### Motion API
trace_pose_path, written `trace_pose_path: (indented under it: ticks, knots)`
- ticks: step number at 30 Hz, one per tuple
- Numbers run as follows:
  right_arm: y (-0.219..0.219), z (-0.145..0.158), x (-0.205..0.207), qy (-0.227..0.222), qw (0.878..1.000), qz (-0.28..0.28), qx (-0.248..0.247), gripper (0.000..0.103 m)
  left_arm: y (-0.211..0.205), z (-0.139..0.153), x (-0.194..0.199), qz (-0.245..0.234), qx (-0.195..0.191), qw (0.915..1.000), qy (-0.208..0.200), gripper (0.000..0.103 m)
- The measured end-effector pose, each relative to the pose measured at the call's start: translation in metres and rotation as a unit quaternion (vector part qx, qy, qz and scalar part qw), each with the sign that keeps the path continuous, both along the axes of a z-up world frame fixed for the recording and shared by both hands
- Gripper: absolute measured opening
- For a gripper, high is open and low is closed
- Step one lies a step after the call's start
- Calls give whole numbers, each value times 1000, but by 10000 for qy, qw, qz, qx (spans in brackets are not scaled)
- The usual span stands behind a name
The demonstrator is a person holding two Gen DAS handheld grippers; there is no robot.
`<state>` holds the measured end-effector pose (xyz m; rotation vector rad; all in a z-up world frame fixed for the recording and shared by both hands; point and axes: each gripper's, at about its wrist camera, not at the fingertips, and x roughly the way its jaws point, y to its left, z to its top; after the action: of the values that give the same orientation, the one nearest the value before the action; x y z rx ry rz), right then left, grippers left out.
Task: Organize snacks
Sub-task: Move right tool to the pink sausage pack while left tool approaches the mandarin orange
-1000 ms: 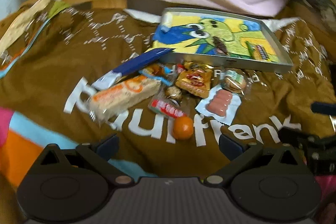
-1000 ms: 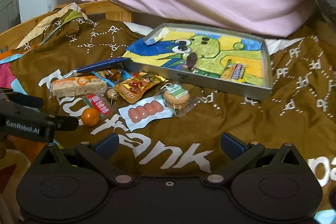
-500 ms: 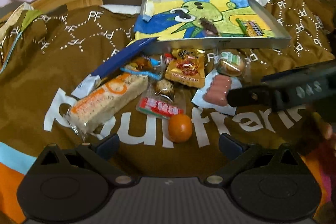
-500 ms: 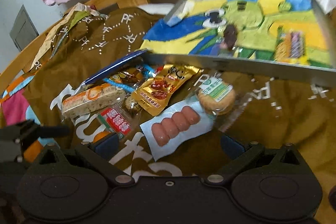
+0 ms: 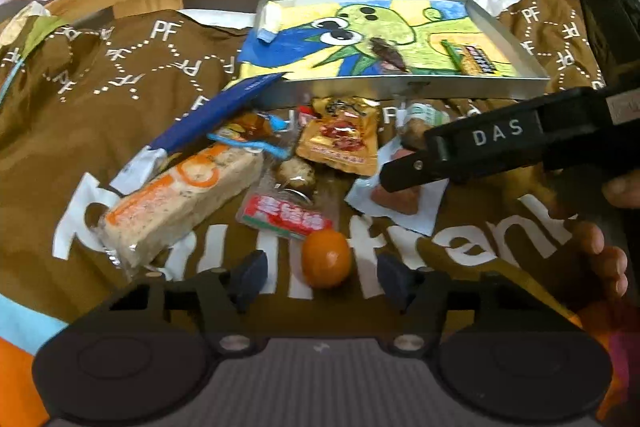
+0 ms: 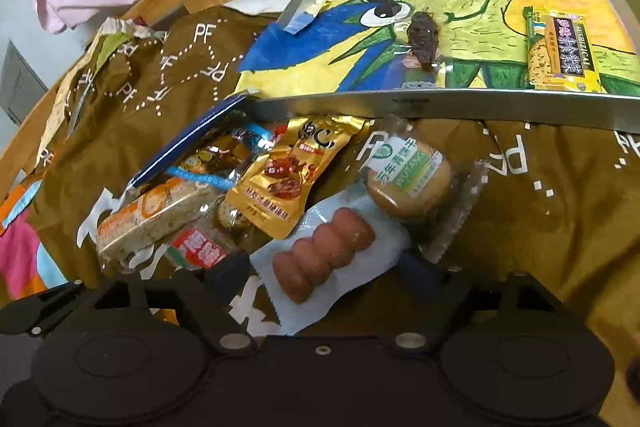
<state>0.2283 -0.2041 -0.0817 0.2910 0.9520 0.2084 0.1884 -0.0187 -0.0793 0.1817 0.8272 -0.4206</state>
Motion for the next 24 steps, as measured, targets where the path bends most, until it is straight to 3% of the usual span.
trace_pose_path:
  ticks: [6,10,16,24]
  knots:
    - [10,-5,10,125,9995,-285,-54,92,-5,-2,1,9,49,10000,17,51]
    - [24,-9,22,96,9988,-253,-410,95,-5,-4,3,30,48,10000,15,40]
    - [34,-12,18,-55,9932,100,-1158,79,-4,-5,3,60,10,10000,58,30]
    - [25,-4,3,-19,9869,836,-1380,76,-8,-6,0,8,106,9999,-68,29]
